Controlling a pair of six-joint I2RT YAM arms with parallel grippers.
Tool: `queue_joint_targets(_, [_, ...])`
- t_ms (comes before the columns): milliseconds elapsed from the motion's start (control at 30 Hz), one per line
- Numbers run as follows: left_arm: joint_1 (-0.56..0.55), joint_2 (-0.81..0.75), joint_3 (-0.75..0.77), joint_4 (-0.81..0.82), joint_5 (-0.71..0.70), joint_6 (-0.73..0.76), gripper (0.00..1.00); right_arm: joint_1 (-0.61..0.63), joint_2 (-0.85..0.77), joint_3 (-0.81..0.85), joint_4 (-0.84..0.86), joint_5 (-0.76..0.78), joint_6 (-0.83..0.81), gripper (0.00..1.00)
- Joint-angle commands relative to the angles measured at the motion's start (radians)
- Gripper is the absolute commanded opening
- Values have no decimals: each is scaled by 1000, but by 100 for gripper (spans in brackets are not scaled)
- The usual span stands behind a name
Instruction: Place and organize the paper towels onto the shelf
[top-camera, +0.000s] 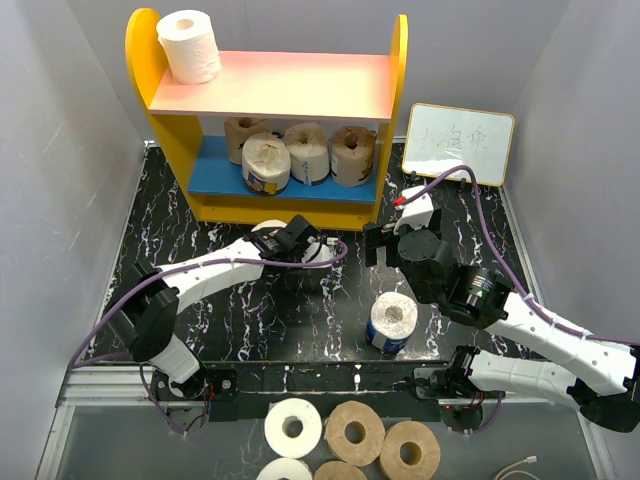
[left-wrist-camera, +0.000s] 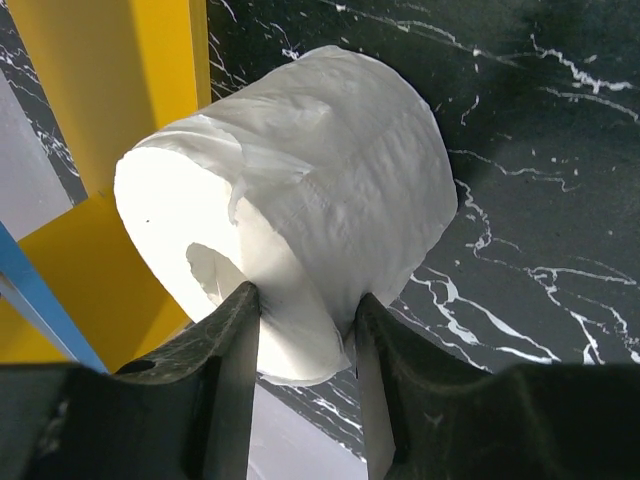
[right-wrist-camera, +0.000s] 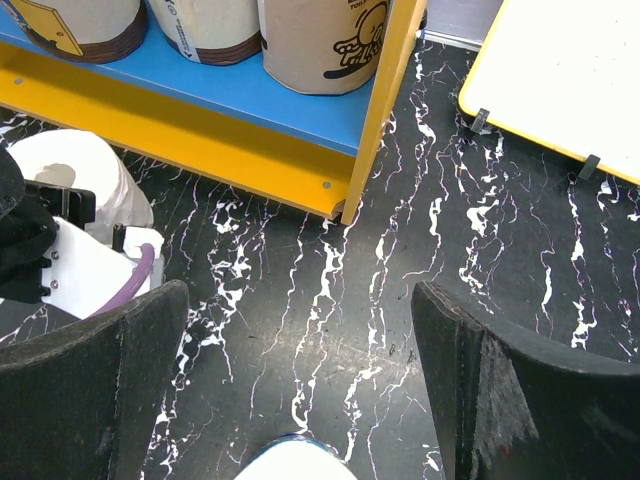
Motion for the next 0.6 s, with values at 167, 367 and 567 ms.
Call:
queue_joint_targets(167, [-39,-224,65,-89,-155,140,0,0,-4,31,57,19,-5,92])
queue_joint_targets(367, [-58,-325,157,-162,-181,245,0,1,6,32,74,6,1,92])
queue_joint_targets(567, [-76,-351,323,-156,-243,386,0,1,17,32,87,-4,7,92])
